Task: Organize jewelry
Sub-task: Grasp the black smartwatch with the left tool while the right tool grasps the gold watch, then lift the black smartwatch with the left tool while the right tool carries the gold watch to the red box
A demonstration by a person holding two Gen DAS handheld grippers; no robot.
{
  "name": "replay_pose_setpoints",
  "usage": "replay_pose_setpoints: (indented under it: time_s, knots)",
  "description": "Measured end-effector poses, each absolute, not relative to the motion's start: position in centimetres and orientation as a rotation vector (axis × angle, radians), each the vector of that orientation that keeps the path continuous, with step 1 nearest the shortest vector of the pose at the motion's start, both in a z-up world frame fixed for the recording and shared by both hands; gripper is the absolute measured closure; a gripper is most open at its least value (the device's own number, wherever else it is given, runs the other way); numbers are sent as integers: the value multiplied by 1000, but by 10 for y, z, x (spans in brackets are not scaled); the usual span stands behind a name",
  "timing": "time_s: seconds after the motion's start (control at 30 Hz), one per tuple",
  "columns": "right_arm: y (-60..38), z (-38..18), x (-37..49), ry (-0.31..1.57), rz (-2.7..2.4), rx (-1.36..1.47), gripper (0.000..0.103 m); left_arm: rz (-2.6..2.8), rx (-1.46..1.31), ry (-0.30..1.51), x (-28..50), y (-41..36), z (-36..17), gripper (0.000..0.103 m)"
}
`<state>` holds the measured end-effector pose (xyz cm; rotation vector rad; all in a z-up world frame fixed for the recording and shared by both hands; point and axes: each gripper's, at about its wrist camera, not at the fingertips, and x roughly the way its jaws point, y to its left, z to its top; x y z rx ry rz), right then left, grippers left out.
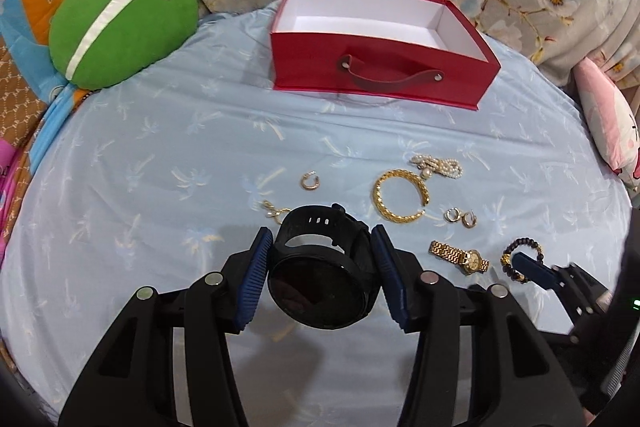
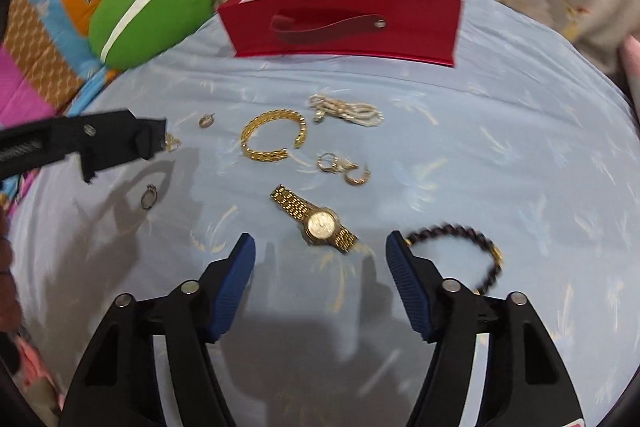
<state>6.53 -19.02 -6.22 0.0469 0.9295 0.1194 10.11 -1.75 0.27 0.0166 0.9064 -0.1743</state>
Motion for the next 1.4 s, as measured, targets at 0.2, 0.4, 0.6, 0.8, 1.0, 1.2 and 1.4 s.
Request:
replay_pose_setpoints:
  time_s: [0.2, 0.4, 0.6, 0.8, 1.0, 1.2, 1.4]
  knots:
    - [-181, -78, 87, 971, 132, -17, 56, -138, -11, 912, 103, 3, 2, 53]
    - [-181, -79, 92, 973, 135, -13, 80, -120, -24, 929, 106, 13, -5, 53]
    - [-179, -77, 87, 992, 132, 0, 81, -129, -31, 934, 106, 14, -6, 58]
    - [-176, -68, 75, 979, 130, 45, 81, -144, -16, 909, 101, 10, 1, 67]
    - [-177, -61, 68, 969, 119, 69, 81, -160, -29, 930, 99, 10, -2, 69]
    - [-178, -61, 66, 971, 124, 81, 81, -162, -56, 993, 104, 16, -19, 43]
    - [-179, -63, 66, 977, 125, 96, 81, -144, -54, 1015, 106, 20, -40, 27]
